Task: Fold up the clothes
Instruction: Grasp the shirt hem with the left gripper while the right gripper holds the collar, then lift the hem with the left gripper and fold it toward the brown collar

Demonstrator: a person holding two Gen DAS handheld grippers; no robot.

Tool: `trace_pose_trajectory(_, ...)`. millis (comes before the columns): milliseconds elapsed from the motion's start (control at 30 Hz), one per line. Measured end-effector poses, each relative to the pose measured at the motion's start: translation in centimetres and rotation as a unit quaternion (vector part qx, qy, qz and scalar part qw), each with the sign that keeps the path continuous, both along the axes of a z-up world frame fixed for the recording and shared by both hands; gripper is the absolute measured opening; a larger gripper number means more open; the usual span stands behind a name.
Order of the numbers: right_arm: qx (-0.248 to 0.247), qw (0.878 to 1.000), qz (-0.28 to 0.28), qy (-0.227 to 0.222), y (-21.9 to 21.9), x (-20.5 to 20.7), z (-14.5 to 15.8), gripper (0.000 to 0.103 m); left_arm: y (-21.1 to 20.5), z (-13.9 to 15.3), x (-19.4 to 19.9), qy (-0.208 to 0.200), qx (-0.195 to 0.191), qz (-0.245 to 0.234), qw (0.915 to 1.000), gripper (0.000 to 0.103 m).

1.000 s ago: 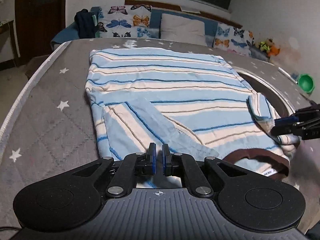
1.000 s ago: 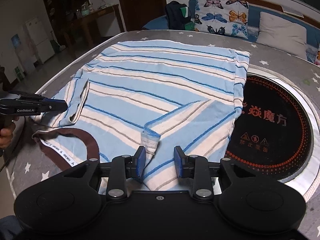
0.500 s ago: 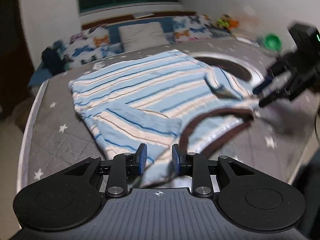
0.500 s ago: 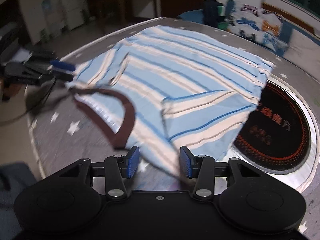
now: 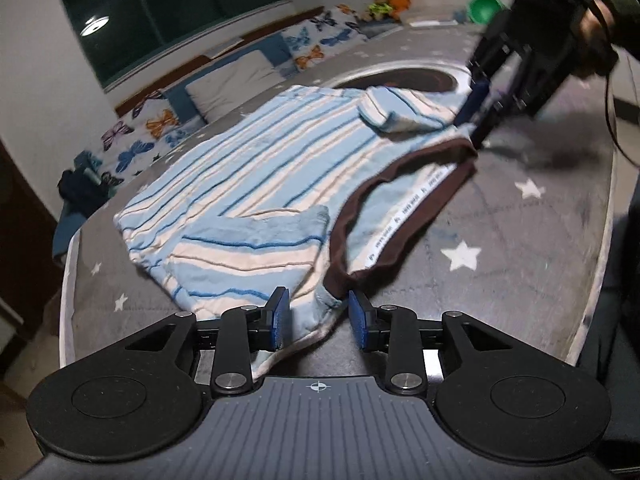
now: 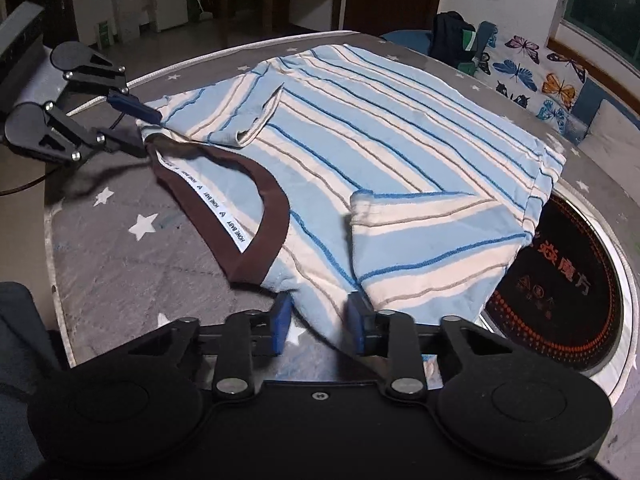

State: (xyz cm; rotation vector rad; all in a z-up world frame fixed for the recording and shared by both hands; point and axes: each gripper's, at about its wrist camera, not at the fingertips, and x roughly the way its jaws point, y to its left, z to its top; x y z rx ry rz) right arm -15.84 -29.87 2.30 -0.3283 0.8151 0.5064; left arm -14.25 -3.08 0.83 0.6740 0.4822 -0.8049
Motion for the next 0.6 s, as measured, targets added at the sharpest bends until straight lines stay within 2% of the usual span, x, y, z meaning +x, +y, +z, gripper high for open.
trace_pose_trajectory(67, -0.003, 1.000, 0.002, -0.005, 0.1, 0.0, -0.1, 0.020, -0.4, -0.3, 0.1, -0.010, 0.004, -0.009, 0.9999, 0.033)
trace_pose_trajectory(100, -0.005, 1.000, 0.004, -0.007, 0.2, -0.1, -0.1, 0.020, -0.5, -0.3, 0.1, -0.010, 0.004, -0.009, 0.9999, 0.030)
trace_pose_trajectory(133, -0.005, 1.000, 0.004, -0.008, 0.2, 0.0, -0.1, 0.019, -0.6, -0.4, 0.3, -0.009, 0.003, -0.010, 0.9999, 0.022)
trace_pose_trajectory(200, -0.004, 1.000, 0.003, -0.012, 0.2, 0.1, -0.2, 0.018, -0.7, -0.5, 0.4, -0.006, 0.003, -0.012, 0.9999, 0.017)
trace_pose_trajectory(300, -0.003, 1.000, 0.001, -0.013, 0.3, 0.1, -0.2, 0.009, -0.8, -0.5, 0.3, -0.005, -0.006, -0.008, 0.9999, 0.011)
trace_pose_trajectory(467, 0.011, 1.000, 0.005, -0.014, -0.1, -0.8, 1.3, 0.004, 0.1, 1.2, -0.6, -0.002, -0.050, 0.011, 0.9987, 0.009)
trace_pose_trajectory(600, 0.027, 0.999, 0.021, -0.005, -0.8, -3.4, 3.4, 0.004, 2.1, 4.7, -3.7, 0.018, -0.100, -0.004, 0.9949, 0.009)
